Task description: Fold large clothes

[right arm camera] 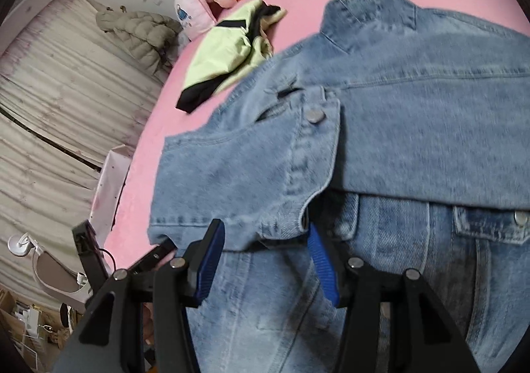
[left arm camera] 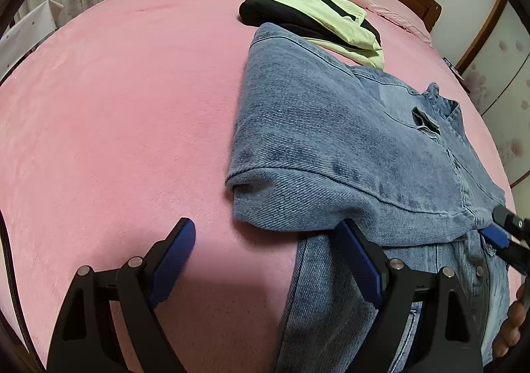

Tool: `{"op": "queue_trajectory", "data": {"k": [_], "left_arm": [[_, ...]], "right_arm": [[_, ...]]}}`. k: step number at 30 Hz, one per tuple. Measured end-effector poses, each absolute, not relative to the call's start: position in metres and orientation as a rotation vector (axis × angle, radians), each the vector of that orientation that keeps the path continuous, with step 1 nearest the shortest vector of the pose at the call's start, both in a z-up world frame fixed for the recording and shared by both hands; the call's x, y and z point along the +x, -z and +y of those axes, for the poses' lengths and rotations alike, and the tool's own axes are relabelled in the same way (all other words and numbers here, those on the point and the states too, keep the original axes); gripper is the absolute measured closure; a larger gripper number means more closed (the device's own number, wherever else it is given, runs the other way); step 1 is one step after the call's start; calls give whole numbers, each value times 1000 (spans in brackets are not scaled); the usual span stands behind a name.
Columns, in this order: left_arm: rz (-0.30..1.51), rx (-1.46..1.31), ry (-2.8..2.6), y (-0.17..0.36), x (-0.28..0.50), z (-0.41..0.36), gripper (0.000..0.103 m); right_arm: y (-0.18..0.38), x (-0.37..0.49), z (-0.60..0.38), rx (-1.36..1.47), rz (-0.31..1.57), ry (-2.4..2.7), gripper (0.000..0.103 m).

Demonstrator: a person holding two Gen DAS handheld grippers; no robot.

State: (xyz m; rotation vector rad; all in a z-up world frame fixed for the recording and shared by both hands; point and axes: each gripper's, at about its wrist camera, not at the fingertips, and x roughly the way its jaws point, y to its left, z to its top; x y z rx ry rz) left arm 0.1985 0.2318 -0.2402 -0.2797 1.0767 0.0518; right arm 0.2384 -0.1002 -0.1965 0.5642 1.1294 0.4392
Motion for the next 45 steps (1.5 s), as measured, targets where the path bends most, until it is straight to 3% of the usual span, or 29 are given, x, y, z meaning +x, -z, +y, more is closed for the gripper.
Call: {"op": "queue_trajectory", "data": {"k": [8, 9, 10, 11, 21, 26, 29, 32, 36, 45], "left_arm": [[1080, -275, -18, 239, 197, 229, 16], [1080, -270, -15, 239, 196, 228, 16], [1079, -263, -12, 239, 196, 226, 16], [1078, -258, -11, 239, 196, 225, 16], [1087, -264, -27, 243, 214, 210, 16], [1091, -293, -59, 243, 236, 199, 17], [1111, -300, -95, 246, 251, 194, 28], [1110, -364, -88, 248, 261, 194, 33], [1116, -381, -96, 251, 269, 190, 48], [1117, -376, -89, 254, 268, 190, 50]], "right_arm": [[236, 278, -95, 634, 1200, -445, 53], [238, 282, -94, 640, 1198, -448, 57], [237, 283, -92, 628, 1197, -444, 72], [233, 284, -89, 603, 1198, -443, 94], [94, 284, -54, 141, 849, -475, 95], [55, 306, -61, 34, 733, -393, 95], [46, 314, -78, -6, 689, -313, 95], [48, 318, -107, -10, 683, -227, 95], [72, 317, -149, 43, 736, -126, 95], [181, 274, -198, 197, 987, -12, 95]]}}
